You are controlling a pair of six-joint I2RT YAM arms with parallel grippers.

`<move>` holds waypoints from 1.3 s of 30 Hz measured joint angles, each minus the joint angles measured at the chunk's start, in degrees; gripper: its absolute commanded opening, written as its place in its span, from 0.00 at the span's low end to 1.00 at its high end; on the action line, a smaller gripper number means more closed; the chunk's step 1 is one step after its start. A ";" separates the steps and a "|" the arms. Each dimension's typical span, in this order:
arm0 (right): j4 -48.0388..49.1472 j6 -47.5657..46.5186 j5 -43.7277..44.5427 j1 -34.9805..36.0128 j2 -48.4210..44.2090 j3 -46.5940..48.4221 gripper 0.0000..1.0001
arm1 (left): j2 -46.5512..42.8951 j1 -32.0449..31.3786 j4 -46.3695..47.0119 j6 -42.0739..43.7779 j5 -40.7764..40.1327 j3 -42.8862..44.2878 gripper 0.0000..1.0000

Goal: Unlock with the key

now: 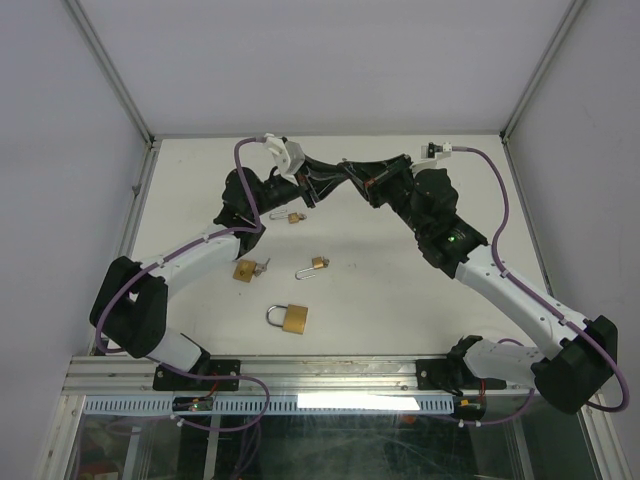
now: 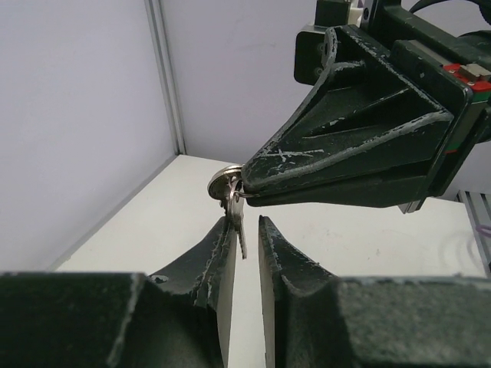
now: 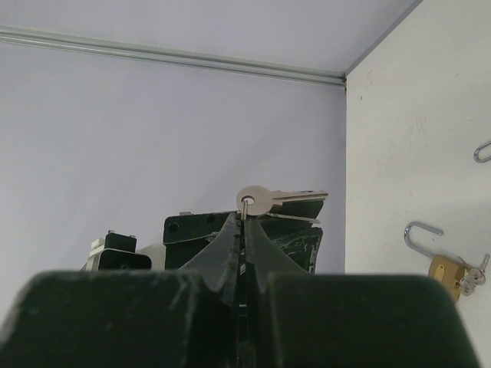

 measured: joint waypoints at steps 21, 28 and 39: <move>0.11 -0.17 0.22 0.00 -1.09 -1.14 0.02 | -0.02 -0.37 -0.50 -0.52 -1.25 0.00 0.00; -2.19 -4.76 -1.11 -1.95 -3.65 -4.66 0.66 | -2.05 -0.66 -15.19 5.66 -0.63 0.83 0.00; -11.10 -38.36 -19.78 -17.38 -15.17 -5.60 0.91 | -3.54 -0.66 -72.57 32.85 2.08 21.59 0.00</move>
